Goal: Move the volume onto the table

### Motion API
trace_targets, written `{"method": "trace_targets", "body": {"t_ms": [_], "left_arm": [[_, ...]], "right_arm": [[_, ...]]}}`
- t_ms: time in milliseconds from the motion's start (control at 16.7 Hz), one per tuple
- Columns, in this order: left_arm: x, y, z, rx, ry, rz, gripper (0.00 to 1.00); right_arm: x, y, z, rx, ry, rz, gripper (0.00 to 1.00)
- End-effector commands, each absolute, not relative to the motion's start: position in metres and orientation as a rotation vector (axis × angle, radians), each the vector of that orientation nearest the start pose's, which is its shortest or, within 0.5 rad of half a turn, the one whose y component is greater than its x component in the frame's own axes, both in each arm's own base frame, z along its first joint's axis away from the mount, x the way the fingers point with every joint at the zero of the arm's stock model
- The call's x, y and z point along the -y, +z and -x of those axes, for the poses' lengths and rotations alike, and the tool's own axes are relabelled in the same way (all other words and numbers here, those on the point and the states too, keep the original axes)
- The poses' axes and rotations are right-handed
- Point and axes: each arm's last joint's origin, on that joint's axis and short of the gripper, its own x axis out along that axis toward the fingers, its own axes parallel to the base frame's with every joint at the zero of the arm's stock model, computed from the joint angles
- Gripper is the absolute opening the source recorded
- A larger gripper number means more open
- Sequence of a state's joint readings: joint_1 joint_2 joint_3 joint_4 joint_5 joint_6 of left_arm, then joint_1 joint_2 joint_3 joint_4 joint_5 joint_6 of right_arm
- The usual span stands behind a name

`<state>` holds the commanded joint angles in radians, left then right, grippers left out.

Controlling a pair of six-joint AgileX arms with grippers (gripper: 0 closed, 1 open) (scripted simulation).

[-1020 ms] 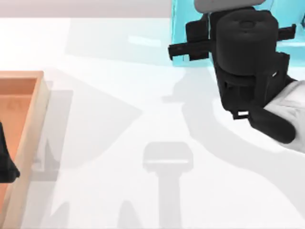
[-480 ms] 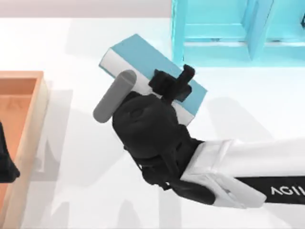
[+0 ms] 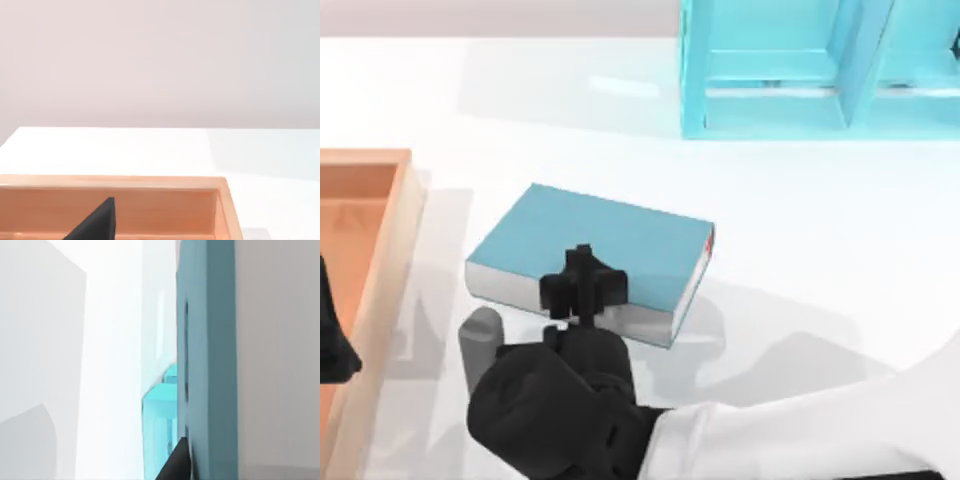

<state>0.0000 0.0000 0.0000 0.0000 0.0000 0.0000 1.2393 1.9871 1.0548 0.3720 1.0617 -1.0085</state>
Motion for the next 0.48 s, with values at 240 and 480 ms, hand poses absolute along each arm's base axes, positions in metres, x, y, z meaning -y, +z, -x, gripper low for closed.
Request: {"method": "trace_targets", "body": {"t_ms": [240, 480], "left_arm": [[0.0012, 0.1600, -0.1057, 0.000, 0.000, 0.000, 1.00], [0.0012, 0.1600, -0.1057, 0.000, 0.000, 0.000, 1.00]], "right_arm": [[-0.3687, 0.1342, -0.1501, -0.105, 0.301, 1.535, 0.00], [-0.3677, 0.1336, -0.1480, -0.108, 0.301, 1.534, 0.00]]}}
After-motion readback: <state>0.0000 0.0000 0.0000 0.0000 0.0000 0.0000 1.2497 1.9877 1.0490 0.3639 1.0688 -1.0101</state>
